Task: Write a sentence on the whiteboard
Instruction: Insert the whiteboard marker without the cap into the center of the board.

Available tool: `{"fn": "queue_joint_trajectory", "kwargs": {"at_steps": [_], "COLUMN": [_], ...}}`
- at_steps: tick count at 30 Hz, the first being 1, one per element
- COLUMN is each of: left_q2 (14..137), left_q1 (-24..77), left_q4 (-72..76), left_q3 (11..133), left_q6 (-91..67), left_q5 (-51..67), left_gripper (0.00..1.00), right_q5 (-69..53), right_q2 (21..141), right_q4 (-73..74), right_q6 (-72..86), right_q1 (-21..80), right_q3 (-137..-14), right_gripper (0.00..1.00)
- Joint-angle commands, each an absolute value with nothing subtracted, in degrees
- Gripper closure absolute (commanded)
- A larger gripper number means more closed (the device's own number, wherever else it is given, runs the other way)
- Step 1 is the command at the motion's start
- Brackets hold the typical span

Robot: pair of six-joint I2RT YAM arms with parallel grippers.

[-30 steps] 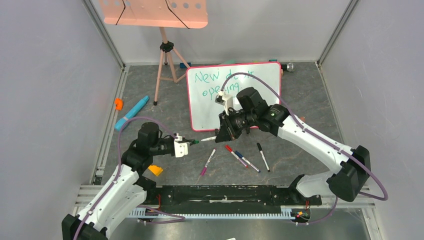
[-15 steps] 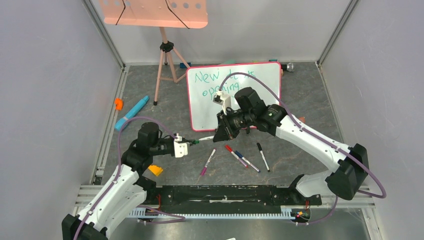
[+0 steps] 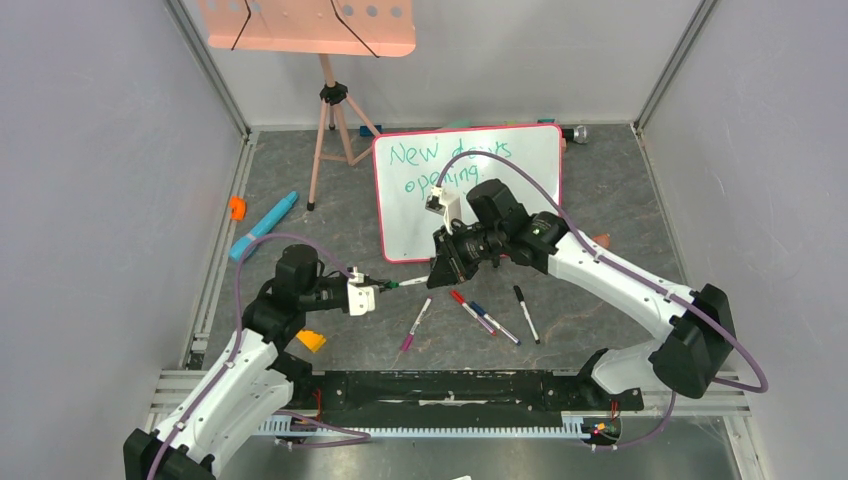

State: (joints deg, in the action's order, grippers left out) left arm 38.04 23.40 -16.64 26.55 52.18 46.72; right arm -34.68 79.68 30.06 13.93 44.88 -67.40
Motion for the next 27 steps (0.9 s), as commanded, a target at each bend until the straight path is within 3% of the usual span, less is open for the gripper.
{"fn": "queue_joint_trajectory", "kwargs": {"at_steps": [1, 27], "left_q2": [37.50, 44.07], "left_q1": [23.73, 25.76], "left_q4": [-14.94, -14.73], "left_q3": [26.86, 28.69], "left_q6": [54.13, 48.73], "left_q5": [48.70, 47.70], "left_gripper": [0.98, 0.98], "right_q5": [-34.61, -18.61], "right_q2": [79.45, 88.69], "right_q4": [28.31, 27.83], "right_q6": [13.53, 15.11], "right_q1": [45.18, 51.41], "right_q3": [-66.71, -72.82], "right_gripper": [1.00, 1.00]}}
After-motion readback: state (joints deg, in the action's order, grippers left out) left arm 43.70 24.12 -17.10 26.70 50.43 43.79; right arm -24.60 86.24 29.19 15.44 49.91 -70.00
